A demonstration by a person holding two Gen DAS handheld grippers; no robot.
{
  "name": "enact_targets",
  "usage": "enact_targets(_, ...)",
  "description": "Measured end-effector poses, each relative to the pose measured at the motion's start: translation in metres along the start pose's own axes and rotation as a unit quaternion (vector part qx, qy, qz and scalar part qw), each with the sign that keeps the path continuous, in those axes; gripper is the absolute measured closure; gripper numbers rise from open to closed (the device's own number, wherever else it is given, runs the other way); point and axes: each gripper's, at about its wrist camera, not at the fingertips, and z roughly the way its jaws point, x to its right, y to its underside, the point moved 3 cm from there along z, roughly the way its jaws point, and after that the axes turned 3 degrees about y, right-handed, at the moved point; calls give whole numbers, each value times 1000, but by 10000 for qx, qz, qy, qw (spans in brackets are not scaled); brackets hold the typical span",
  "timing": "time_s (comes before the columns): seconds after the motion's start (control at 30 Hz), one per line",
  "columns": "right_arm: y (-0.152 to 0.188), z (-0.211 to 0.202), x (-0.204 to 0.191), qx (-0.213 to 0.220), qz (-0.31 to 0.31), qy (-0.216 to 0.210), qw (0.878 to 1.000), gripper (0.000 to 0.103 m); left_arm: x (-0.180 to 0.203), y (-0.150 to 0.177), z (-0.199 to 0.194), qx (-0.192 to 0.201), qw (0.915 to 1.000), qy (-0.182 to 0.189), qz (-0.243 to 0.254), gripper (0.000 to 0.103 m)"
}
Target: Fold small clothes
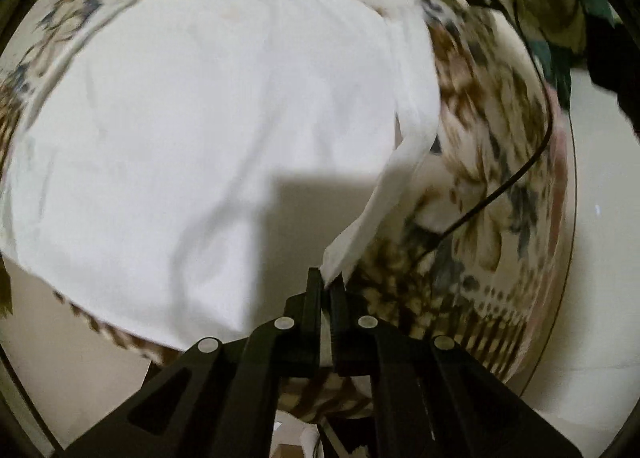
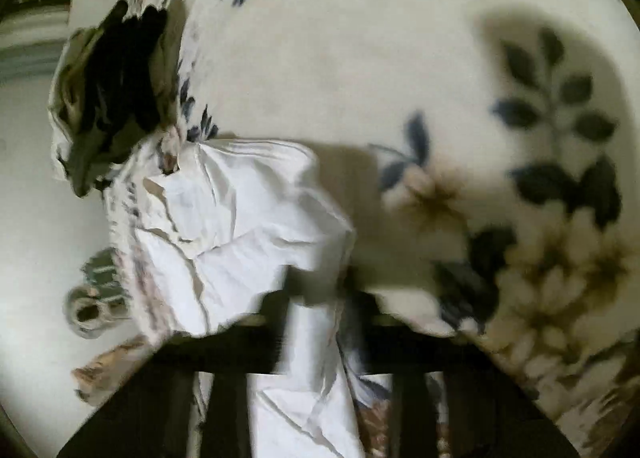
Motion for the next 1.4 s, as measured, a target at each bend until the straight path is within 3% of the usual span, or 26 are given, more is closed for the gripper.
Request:
enact_targets(0.27,4,-29,-74,253,-644,624,9956,99,-66,-22,-65,408,9961,340,-709,102)
enact_targets(0.43,7,-20,-168,250,-1188,932,9882,99,-130,-45,-95,596,9926,322,-1008,102)
enact_targets(0.73,11,92,-330,218,-1752,1657,9702,99,-253,-77,-94,569,9862,242,-1534,102)
enact_targets(0.83,15,135,-357,145,-1922,2011,9604,99,-280,-82,-82,436,9857,280,-1606,101)
enact_targets(0.9,16,159,-363,-59,-1934,2213,9558,99,-298,-81,-67,83,9861,398,-1612,99)
enact_targets(0.97,21,173,-365,-234,-1938,2357,9520,92,-320,-75,-53,-224,9841,358,-1724,98)
enact_targets(1.03,40,170,-361,-435,-1829,2075,9600,58,-338,-65,-47,-475,9797,568,-1862,97)
enact_targets(1.1,79,149,-350,-555,-1762,1727,9675,48,-352,-56,-50,-601,9770,676,-1930,97)
enact_targets(1.13,93,142,-346,-565,-1819,1720,9665,48,-358,-51,-53,-654,9767,727,-1912,95)
enact_targets(1.23,175,114,-313,-805,-1988,1718,9615,48,-361,-47,-61,-726,9752,960,-1858,77)
enact_targets(1.33,275,107,-265,-1428,-1850,1642,9583,48,-352,-50,-66,-735,9730,1232,-1806,63)
enact_targets(1.4,337,109,-229,-1734,-1615,1652,9574,48,-341,-54,-61,-796,9691,1398,-1869,60)
